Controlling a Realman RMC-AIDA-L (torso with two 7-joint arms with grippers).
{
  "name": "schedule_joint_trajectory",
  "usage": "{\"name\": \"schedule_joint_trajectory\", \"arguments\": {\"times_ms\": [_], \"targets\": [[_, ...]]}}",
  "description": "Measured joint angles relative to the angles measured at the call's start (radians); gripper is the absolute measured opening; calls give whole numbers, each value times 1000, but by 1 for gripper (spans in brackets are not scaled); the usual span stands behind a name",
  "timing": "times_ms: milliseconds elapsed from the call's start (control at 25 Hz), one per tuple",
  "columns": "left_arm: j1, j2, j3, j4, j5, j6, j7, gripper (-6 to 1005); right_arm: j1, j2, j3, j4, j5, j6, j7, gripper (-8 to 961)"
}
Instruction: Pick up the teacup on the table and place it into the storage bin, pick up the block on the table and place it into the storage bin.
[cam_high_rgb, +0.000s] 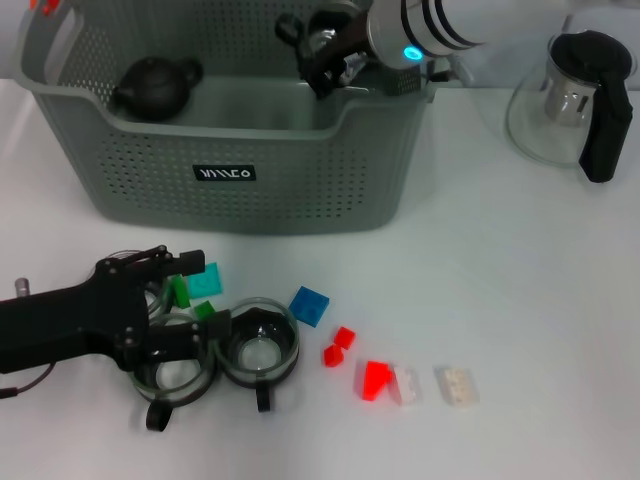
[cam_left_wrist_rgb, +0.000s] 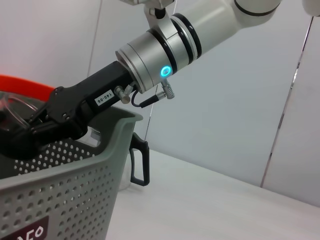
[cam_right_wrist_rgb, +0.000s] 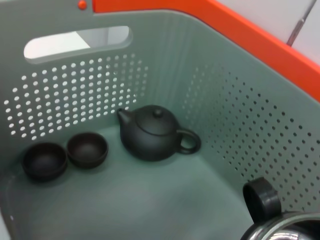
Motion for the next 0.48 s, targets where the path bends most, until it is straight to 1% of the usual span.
{"name": "schedule_joint_trajectory", "arguments": {"times_ms": [480], "targets": [[15,-4,-5,-2,-1,0,2,876,-5,0,-3,13,-2,6,5,49]]}}
